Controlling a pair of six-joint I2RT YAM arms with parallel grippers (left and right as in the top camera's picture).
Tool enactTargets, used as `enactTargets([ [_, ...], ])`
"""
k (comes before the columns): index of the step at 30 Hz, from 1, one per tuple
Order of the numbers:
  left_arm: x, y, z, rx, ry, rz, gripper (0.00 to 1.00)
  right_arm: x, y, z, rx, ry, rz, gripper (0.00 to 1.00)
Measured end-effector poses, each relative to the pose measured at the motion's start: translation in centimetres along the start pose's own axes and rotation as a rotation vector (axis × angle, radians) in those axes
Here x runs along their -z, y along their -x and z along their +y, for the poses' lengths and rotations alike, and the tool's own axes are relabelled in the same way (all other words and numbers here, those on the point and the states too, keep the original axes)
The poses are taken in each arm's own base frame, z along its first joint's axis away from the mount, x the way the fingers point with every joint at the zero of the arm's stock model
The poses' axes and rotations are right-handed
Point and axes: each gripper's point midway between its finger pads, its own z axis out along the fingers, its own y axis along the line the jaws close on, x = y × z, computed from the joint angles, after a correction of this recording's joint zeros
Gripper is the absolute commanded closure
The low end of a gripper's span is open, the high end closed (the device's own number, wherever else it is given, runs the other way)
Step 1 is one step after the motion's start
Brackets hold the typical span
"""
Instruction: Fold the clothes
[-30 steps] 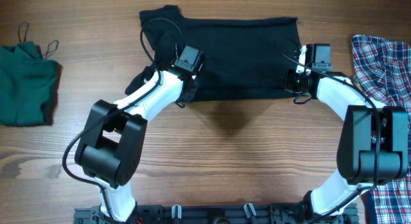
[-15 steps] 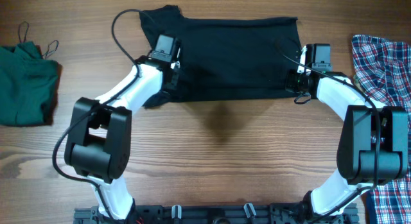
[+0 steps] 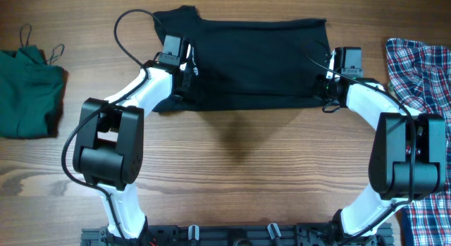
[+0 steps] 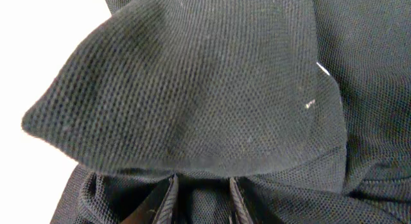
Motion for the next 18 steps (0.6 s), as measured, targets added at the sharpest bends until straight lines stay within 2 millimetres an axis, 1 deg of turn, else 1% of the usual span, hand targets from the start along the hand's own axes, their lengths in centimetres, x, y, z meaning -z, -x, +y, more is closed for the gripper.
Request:
enactTargets([
  [2,-0.1,0.0,0.0,0.001,0.001,0.001,0.78,0.0,0.0,0.0,-0.003,0.000,0.000,0.88],
  [4,-0.2,0.1,0.2,0.007,-0.005,0.002,0.84,0.0,0.0,0.0,-0.003,-0.001,0.000,0.88],
  [6,-0.3,0.2,0.4,0.031,-0.026,0.002,0.84,0.0,0.0,0.0,-0.002,-0.006,-0.001,0.86],
  [8,-0.5,0.3,1.3,0.071,-0.030,0.000,0.83,0.0,0.0,-0.1,0.000,-0.012,-0.002,0.80],
  [10,-0.4,0.2,2.1,0.092,-0.022,0.003,0.80,0.0,0.1,-0.2,-0.007,-0.022,0.000,0.76],
  [12,0.4,-0.2,2.7,0.098,-0.001,0.021,0.78,0.2,0.0,-0.5,-0.014,-0.046,0.014,0.76],
  [13,1.4,-0.4,3.4,0.105,0.018,0.026,0.79,0.2,-0.1,-0.7,-0.017,-0.058,0.019,0.76],
  [14,2.2,-0.2,4.0,0.113,0.032,0.020,0.81,0.2,-0.1,-0.8,-0.020,-0.069,0.021,0.82],
  [15,3.0,-0.2,4.6,0.120,0.046,0.018,0.80,0.2,-0.2,-0.9,-0.021,-0.074,0.024,0.82],
  [17,3.1,-0.1,4.9,0.132,0.057,0.013,0.78,0.6,-0.4,-1.3,-0.025,-0.093,0.047,0.78],
  [18,3.3,0.1,4.9,0.139,0.057,0.004,0.76,1.0,-0.6,-1.5,-0.022,-0.107,0.065,0.70],
])
